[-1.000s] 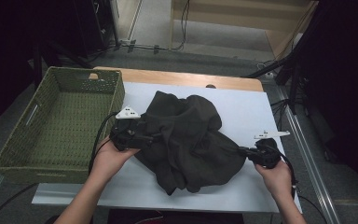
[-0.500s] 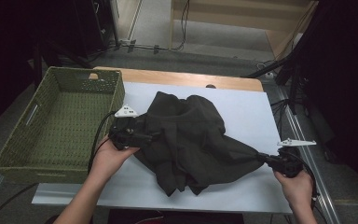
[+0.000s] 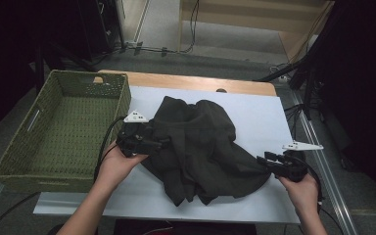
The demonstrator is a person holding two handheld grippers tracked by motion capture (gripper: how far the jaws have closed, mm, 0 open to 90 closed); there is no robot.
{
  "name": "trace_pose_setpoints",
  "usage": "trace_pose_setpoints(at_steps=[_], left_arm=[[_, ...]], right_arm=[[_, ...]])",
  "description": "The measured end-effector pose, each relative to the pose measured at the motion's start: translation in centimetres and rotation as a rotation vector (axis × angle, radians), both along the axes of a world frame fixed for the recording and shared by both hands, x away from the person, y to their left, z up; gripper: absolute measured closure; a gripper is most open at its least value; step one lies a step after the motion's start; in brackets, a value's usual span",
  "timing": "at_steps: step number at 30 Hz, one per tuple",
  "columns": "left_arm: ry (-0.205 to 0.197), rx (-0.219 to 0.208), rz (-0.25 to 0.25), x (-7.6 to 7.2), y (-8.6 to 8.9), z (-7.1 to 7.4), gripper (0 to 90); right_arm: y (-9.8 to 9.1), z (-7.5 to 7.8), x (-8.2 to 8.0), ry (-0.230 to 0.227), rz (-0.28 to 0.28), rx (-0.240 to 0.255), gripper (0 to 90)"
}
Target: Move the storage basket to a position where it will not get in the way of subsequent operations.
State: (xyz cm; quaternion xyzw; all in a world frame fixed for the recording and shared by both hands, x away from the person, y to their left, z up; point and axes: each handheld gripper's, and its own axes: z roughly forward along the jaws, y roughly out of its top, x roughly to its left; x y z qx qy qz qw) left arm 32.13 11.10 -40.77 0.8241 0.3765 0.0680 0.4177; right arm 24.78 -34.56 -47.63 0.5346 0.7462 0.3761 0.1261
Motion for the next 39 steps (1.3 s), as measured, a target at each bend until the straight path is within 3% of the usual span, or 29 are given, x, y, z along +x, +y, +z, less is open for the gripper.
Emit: trace_pose_setpoints(at_steps=[14, 30, 39], left_arm=[[0.002, 0.001, -0.007, 0.0, -0.2, -0.2, 20.7], [-0.006, 0.013, -0.007, 0.0, -0.4, -0.2, 20.7], [-0.009, 0.011, -0.001, 0.0, -0.3, -0.2, 20.7]], right_arm=[[3.6, -1.3, 4.6, -0.038, 0.054, -0.016, 39.7], [6.8, -2.6, 6.9, -0.014, 0.111, -0.008, 30.0], [9.3, -3.8, 8.0, 0.017, 0.152, -0.043, 31.3]])
